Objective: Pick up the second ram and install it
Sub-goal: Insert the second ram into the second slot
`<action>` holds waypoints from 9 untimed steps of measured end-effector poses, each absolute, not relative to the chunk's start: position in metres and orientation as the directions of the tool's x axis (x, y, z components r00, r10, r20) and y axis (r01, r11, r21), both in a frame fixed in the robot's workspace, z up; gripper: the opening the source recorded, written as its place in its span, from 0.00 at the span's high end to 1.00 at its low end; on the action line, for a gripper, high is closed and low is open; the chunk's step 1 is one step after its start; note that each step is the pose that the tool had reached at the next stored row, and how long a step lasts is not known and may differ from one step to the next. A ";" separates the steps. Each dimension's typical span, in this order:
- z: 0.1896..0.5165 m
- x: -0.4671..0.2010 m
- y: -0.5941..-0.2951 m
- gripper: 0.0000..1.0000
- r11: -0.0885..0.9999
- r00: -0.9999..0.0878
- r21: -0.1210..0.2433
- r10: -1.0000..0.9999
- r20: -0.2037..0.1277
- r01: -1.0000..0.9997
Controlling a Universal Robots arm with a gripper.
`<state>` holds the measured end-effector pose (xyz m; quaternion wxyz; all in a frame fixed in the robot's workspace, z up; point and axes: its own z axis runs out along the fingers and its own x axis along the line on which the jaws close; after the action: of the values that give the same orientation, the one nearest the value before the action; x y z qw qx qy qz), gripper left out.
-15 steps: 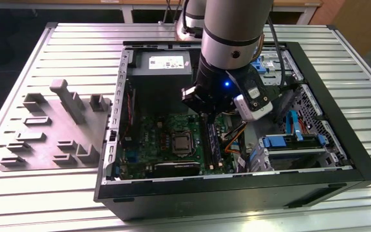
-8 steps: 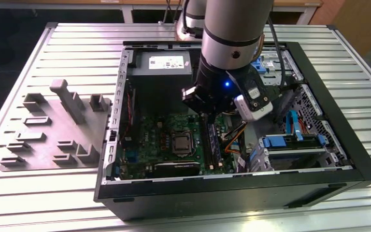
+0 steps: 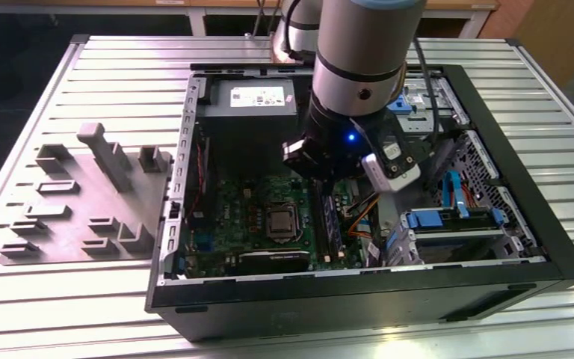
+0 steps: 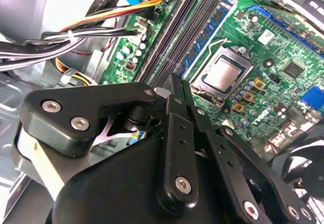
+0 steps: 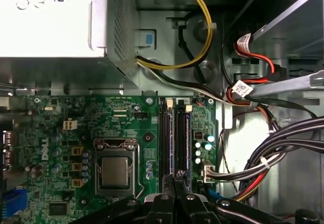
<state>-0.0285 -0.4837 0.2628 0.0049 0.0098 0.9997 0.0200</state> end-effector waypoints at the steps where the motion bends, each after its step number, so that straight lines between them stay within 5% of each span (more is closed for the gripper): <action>1: 0.261 -0.028 -0.484 0.89 0.999 -1.000 0.040 0.020 -0.009 0.019; 9: 0.253 -0.027 -0.484 0.89 0.999 -1.000 0.040 0.020 -0.009 0.019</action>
<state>-0.0270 -0.4844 0.2528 0.0049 0.0098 0.9997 0.0200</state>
